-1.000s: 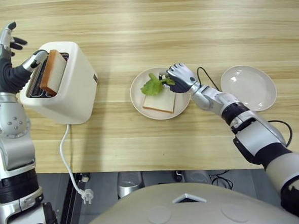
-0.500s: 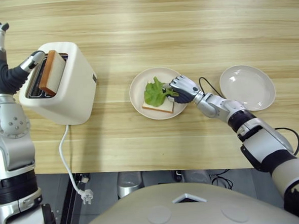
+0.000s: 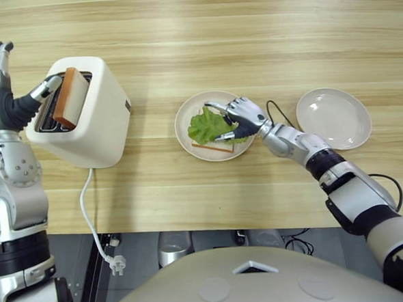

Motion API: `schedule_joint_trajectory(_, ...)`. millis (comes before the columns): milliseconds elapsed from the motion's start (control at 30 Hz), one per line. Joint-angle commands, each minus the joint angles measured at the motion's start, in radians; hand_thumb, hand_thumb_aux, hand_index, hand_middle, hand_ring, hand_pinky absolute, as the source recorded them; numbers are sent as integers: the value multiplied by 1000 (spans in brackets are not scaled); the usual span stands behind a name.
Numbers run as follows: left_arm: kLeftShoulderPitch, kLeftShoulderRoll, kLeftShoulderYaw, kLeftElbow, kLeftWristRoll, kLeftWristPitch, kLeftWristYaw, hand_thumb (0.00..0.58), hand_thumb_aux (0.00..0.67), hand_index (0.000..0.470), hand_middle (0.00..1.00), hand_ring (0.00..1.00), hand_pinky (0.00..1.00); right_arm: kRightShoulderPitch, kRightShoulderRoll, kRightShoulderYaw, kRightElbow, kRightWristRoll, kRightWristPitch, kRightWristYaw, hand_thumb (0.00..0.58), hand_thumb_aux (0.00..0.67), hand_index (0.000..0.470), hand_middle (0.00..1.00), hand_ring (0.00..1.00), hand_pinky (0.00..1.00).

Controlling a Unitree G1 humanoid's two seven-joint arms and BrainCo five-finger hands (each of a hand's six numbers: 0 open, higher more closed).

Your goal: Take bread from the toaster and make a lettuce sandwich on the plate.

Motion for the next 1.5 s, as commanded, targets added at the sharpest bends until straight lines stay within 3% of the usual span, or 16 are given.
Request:
schedule_joint_trajectory(33,15,18,15,-14,7,22,-17,0,0,0,0,0,0,-1,-26,-24,3,10,20,-2,0,0,0,0,0,0)
schedule_joint_trajectory(367,72,6,-52,-64,72,95,-85,0,0,0,0,0,0,34,-109,-175,-245,101,42,12,0,0,0,0,0,0)
schedule_joint_trajectory(600,94,22,-90,-74,93,117,-157,0,0,0,0,0,0,62,-100,-208,-282,107,59,25,0,0,0,0,0,0)
schedule_joint_trajectory(633,93,26,-98,-72,95,116,-167,422,321,220,0,0,0,66,-99,-211,-283,109,60,24,0,0,0,0,0,0)
schedule_joint_trajectory(667,92,29,-107,-68,97,114,-177,422,321,220,0,0,0,70,-98,-214,-285,111,62,23,0,0,0,0,0,0)
schedule_joint_trajectory(700,91,31,-113,-65,96,110,-186,580,670,460,0,0,0,72,-96,-216,-285,112,63,23,0,0,0,0,0,0)
schedule_joint_trajectory(1300,-26,35,-115,-66,70,65,-115,580,670,460,0,0,0,85,-56,-210,-244,82,87,15,0,0,0,0,0,0)
schedule_joint_trajectory(1333,-34,35,-106,-75,67,66,-110,580,670,460,118,118,118,84,-53,-209,-239,79,88,14,0,0,0,0,0,0)
schedule_joint_trajectory(1367,-41,35,-95,-85,64,67,-103,580,670,460,118,118,118,83,-50,-208,-235,77,89,12,0,0,0,0,0,0)
schedule_joint_trajectory(1400,-49,37,-81,-96,66,73,-99,580,670,460,1000,1000,1000,83,-49,-208,-232,77,90,11,0,0,0,0,0,0)
schedule_joint_trajectory(1500,-79,51,-32,-118,85,99,-74,580,670,460,1000,1000,1000,84,-46,-213,-226,82,92,8,0,0,0,0,0,0)
